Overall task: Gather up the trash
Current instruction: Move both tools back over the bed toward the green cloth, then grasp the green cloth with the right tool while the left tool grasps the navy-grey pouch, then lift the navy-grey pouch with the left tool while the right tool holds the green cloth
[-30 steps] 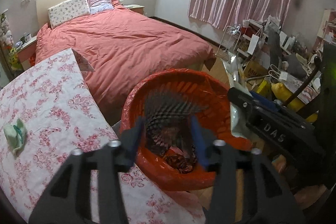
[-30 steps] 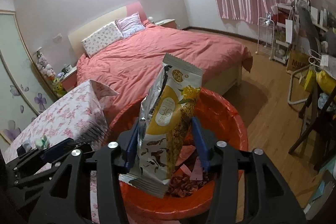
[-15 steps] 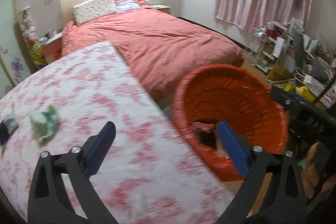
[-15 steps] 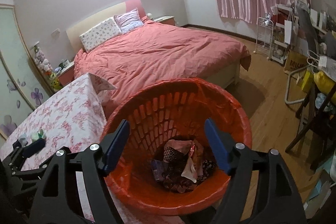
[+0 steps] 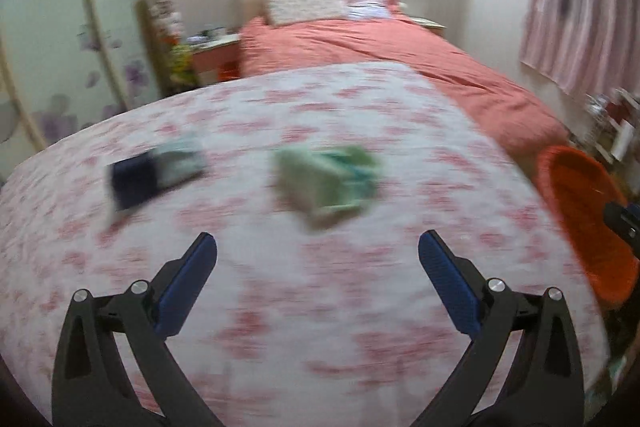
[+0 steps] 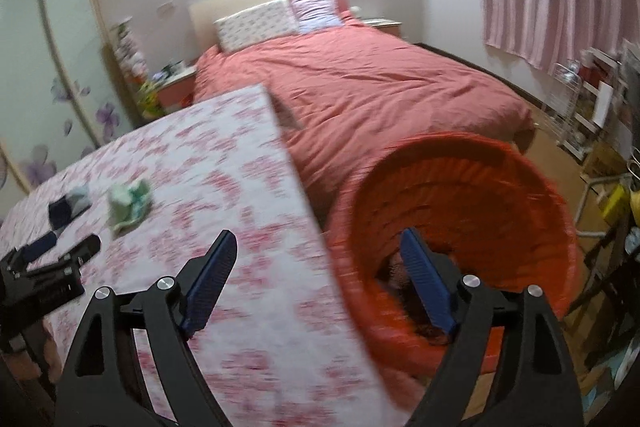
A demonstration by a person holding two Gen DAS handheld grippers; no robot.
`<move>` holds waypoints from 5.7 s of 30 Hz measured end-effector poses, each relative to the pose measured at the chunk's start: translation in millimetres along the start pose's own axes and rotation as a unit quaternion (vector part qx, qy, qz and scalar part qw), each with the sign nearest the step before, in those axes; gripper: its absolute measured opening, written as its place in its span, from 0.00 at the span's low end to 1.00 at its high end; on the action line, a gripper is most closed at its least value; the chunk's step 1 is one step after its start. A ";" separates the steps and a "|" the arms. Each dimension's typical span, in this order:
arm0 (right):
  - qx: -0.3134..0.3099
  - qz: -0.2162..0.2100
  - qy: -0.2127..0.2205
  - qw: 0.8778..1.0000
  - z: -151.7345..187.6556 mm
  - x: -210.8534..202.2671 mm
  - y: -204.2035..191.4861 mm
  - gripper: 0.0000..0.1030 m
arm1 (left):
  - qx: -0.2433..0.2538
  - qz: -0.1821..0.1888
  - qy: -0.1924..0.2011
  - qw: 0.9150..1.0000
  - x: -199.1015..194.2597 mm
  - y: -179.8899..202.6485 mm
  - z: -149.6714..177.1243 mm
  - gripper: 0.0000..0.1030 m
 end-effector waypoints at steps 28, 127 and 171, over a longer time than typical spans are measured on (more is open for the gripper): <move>-0.104 -0.069 -0.077 0.989 8.2 112.3 -215.9 0.63 | -0.131 -0.059 -0.036 0.989 52.4 -198.9 4.2 0.96; -0.062 -0.080 -0.071 0.992 31.3 58.3 -136.6 0.31 | -0.033 0.047 -0.070 0.996 30.6 -62.1 38.7 0.36; -0.067 -0.067 -0.087 0.992 38.4 79.4 -140.5 0.19 | -0.046 0.036 -0.065 0.996 35.8 -71.0 35.6 0.54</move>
Point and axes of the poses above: each gripper's, at about its wrist camera, not at the fingertips, and x roughly the way its jaws point, y to its right, z to its underside, the point moved 10 cm from there along x, roughly the way its jaws point, and after that the axes turned 3 degrees about -z, right-handed, at the moved point
